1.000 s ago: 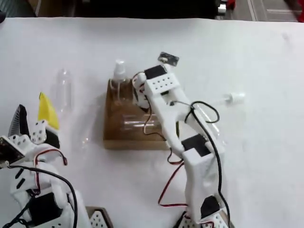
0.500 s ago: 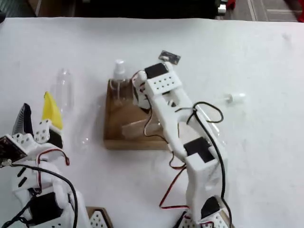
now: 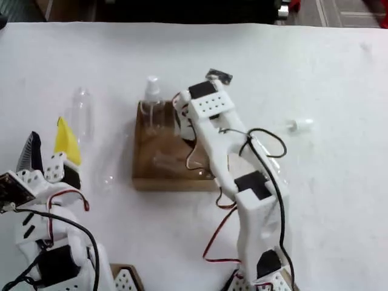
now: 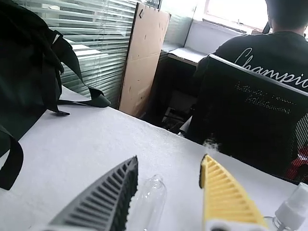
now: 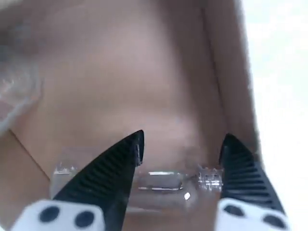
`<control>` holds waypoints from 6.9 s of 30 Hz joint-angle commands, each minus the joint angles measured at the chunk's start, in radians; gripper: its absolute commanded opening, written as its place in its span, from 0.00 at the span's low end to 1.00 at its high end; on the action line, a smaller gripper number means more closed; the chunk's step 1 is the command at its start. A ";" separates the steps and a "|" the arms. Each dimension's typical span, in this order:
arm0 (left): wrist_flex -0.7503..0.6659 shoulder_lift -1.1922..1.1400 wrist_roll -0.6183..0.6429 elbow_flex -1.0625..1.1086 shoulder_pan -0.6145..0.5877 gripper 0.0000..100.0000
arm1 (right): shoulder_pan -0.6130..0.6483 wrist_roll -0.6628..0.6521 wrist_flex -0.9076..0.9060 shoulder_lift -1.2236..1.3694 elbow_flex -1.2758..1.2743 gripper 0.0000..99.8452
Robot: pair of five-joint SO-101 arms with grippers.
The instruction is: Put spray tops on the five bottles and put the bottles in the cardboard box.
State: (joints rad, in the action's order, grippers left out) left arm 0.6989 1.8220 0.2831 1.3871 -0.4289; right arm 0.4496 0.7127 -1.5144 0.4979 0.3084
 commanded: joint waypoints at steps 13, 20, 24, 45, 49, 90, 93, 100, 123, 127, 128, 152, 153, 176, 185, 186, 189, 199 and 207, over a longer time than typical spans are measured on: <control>-0.035 0.007 0.005 -0.008 0.008 0.20 | -0.010 -0.250 -0.002 -0.090 0.043 0.23; -0.035 0.007 0.005 -0.008 0.004 0.20 | 0.039 -0.526 -0.041 -0.275 0.037 0.23; -0.035 0.007 0.003 -0.011 0.001 0.20 | 0.084 -0.726 -0.022 -0.295 -0.066 0.23; -0.058 0.007 0.005 -0.006 -0.039 0.20 | 0.252 -1.203 0.182 -0.358 -0.368 0.23; -0.057 0.007 0.005 -0.006 -0.038 0.20 | 0.239 -1.209 0.185 -0.357 -0.370 0.23; -0.055 0.007 0.006 -0.006 -0.033 0.20 | 0.239 -1.209 0.048 -0.406 -0.216 0.02; -0.055 0.007 0.006 -0.006 -0.033 0.20 | 0.223 -1.209 -0.012 -0.550 -0.215 0.02; -0.055 0.007 0.006 0.003 -0.033 0.20 | 0.038 -1.200 -0.077 -1.024 -0.222 0.02; -0.072 -0.019 -0.316 0.038 0.208 0.20 | -0.562 -0.669 0.493 -1.403 -1.194 0.02; -0.040 -0.213 -0.319 -0.089 0.282 0.20 | -0.590 -0.669 0.639 -1.397 -1.330 0.02; -0.034 -0.288 -0.319 -0.138 0.297 0.20 | -0.591 -0.669 0.680 -1.397 -1.369 0.02; 0.370 -1.182 -0.324 -0.568 0.352 0.15 | -0.668 -0.675 0.924 -1.395 -1.502 0.02; 0.370 -1.182 -0.324 -0.566 0.338 0.09 | -0.667 -0.675 0.924 -1.395 -1.502 0.02; 0.091 -1.190 -0.313 -0.414 0.447 0.02 | -0.668 -0.677 0.924 -1.395 -1.502 0.02; 0.071 -1.391 -0.311 -0.456 0.447 0.02 | -0.668 -0.677 0.924 -1.395 -1.502 0.02; 0.072 -1.422 -0.311 -0.465 0.447 0.02 | -0.668 -0.677 0.924 -1.395 -1.502 0.02; 0.072 -1.492 -0.311 -0.486 0.455 0.02 | -0.668 -0.677 0.924 -1.395 -1.502 0.02; 0.124 -1.445 -0.265 -0.479 0.530 0.02 | -0.668 -0.677 0.926 -1.395 -1.502 0.02; 0.140 -1.426 -0.265 -0.480 0.533 0.02 | -0.670 -0.677 0.926 -1.395 -1.502 0.02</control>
State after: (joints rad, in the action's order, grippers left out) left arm 0.8186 0.3613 0.0038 0.9360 0.0913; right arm -0.2102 0.0376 -0.6107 -0.8830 -1.1983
